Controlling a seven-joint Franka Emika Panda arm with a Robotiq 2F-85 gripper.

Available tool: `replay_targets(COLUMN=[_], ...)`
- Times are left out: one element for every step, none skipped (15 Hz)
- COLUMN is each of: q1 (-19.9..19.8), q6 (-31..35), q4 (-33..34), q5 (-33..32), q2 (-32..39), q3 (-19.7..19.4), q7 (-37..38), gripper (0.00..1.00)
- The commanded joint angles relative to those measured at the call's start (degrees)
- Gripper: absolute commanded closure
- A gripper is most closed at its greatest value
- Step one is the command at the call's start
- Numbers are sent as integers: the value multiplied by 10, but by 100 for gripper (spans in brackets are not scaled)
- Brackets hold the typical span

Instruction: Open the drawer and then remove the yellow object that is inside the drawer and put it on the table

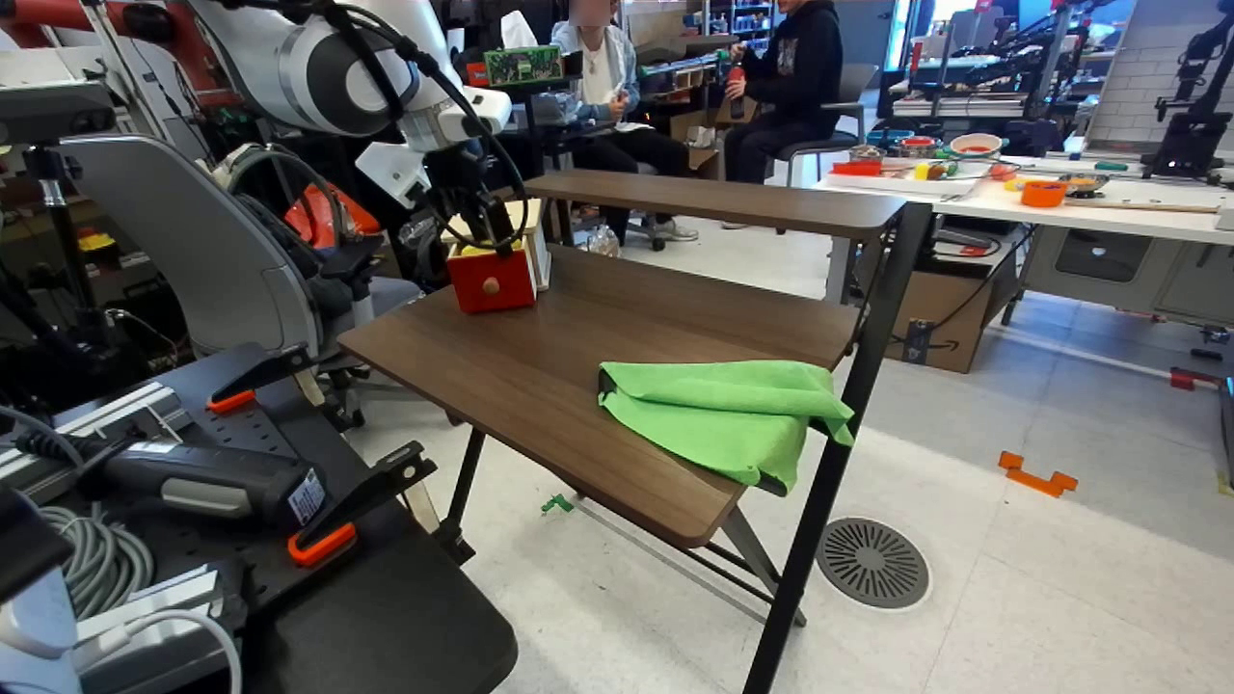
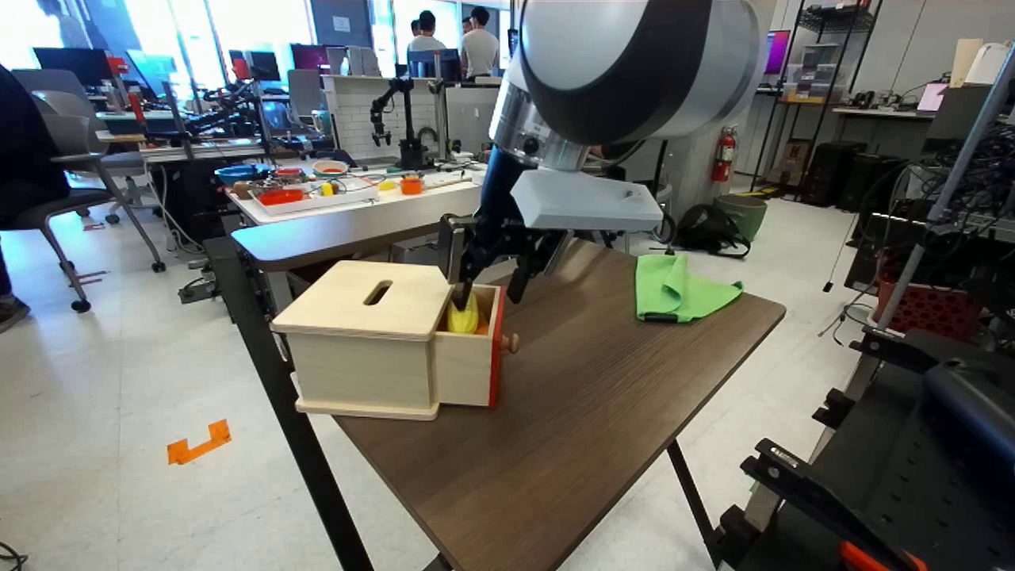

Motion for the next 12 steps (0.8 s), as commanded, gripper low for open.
replay_targets(q1=[6, 6, 7, 9, 12, 15, 20, 24, 30, 31, 34, 38], q6=[-7, -6, -4, -3, -1, 1, 6, 10, 10, 11, 13, 13], q4=[9, 6, 3, -1, -8, -12, -17, -19, -20, -20, -22, -24], q5=[2, 2, 1, 0, -3, -4, -7, -9, -12, -14, -16, -19], q2=[5, 3, 1, -3, -10, -14, -18, -20, -22, -23, -26, -28], q3=[-1, 0, -1, -2, -4, -5, -10, -13, -19, -19, -22, -26], q7=[-13, -16, -17, -18, -20, -21, -20, -21, -19, -22, -23, -24], gripper=[0, 0, 0, 0, 0, 0, 0, 0, 0, 0, 0, 0])
